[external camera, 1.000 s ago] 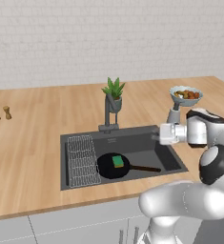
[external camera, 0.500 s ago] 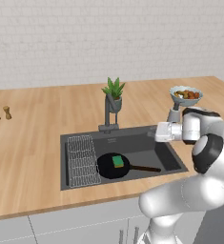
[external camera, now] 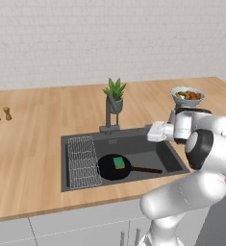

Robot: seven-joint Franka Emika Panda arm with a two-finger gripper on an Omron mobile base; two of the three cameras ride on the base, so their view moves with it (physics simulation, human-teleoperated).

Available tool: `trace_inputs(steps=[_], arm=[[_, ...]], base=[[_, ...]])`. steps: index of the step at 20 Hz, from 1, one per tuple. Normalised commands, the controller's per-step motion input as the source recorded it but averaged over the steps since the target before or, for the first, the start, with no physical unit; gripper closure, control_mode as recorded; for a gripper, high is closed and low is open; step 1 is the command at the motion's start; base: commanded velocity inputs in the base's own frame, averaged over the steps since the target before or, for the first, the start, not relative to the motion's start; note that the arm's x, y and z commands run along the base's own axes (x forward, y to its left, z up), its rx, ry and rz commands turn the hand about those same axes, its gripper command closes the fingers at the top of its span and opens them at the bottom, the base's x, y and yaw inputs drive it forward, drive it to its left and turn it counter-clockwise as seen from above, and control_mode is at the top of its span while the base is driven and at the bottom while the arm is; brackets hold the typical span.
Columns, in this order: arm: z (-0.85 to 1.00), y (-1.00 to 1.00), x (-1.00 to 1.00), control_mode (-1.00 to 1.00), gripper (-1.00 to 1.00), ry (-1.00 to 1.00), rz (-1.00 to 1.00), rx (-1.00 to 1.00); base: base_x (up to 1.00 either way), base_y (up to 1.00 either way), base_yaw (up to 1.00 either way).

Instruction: Pick the pan and sponge and place them into the sink. Then turn on the water.

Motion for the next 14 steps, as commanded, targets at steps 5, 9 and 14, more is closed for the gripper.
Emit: trace_inputs(steps=[5,9,14], arm=[[-0.06,0.15,0.33,-1.00,-1.00,0.00,-0.04,0.00],[-0.04,0.09,0.34,-1.00,-1.00,0.00,-0.03,0.00],[-0.01,0.11,0.29,-1.00,-1.00,-0.05,-0.04,0.00]], base=[[0.00,0.00,0.00],[0.00,0.00,0.00],[0.00,0.00,0.00]])
